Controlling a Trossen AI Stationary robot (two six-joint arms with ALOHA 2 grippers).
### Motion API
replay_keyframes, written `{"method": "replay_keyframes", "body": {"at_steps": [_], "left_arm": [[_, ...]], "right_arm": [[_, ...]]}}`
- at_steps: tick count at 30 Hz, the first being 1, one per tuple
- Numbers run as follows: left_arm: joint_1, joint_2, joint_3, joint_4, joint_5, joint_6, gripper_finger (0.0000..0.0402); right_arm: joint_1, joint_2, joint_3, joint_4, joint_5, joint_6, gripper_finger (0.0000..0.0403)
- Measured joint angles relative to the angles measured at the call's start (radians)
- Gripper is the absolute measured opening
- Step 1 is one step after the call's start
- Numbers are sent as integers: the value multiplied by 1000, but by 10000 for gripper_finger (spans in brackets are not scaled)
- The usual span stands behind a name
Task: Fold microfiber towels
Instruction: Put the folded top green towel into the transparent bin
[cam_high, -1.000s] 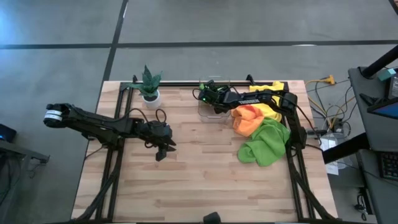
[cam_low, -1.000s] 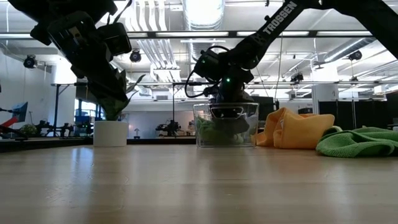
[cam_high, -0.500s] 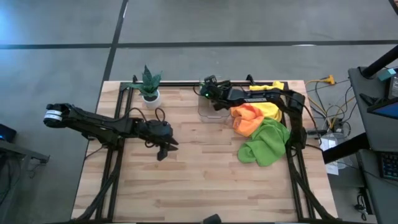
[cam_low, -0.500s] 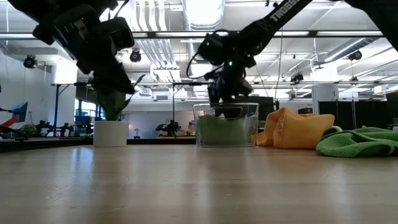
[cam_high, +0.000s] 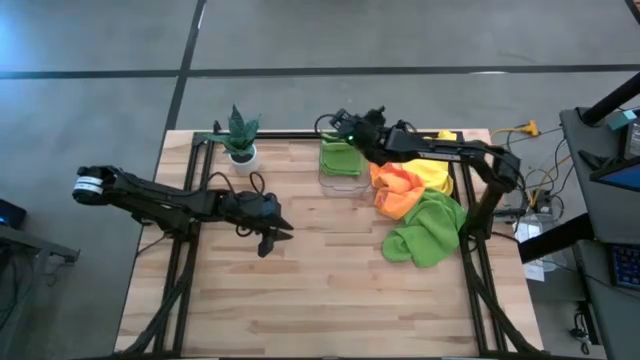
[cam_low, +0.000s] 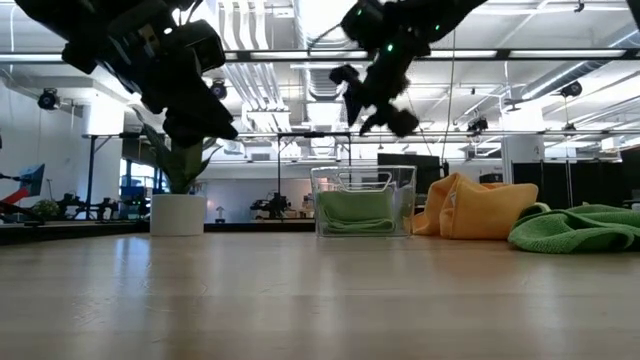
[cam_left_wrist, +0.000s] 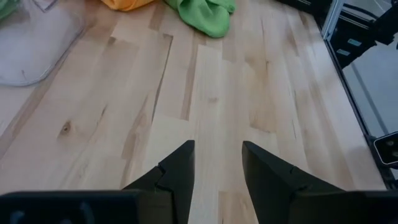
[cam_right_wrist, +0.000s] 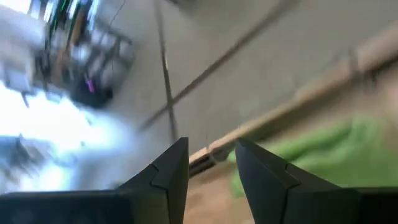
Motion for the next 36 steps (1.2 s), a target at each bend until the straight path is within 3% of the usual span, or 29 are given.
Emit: {"method": "replay_keyframes", "body": {"at_steps": [3,6,9,11,15,21,30,36], "left_arm": [[0,0,0,0,0,-3,118],[0,0,0,1,-1,-28,118],[0,0,0,3,-4,-29,118],[0,0,0,3,-18,-29,118],[0,0,0,3,-23,-43,118],[0,0,0,3,-24,-134,118],[0,0,0,3,-73,-150,118],[0,0,0,3,-123,-186,118]], "right_arm": [[-2,-56,0,8,-85,-440,128],[-31,-93,1,12,-374,-811,127],[-86,-96,1,6,-707,-979,128],[-120,-86,1,-13,-820,-1060,130],[-146,-53,1,-132,-818,-1372,140],[-160,-2,0,-246,-709,-1711,164],[-235,90,6,-241,-706,-1888,171],[-234,161,99,-234,-706,-1963,173]]}}
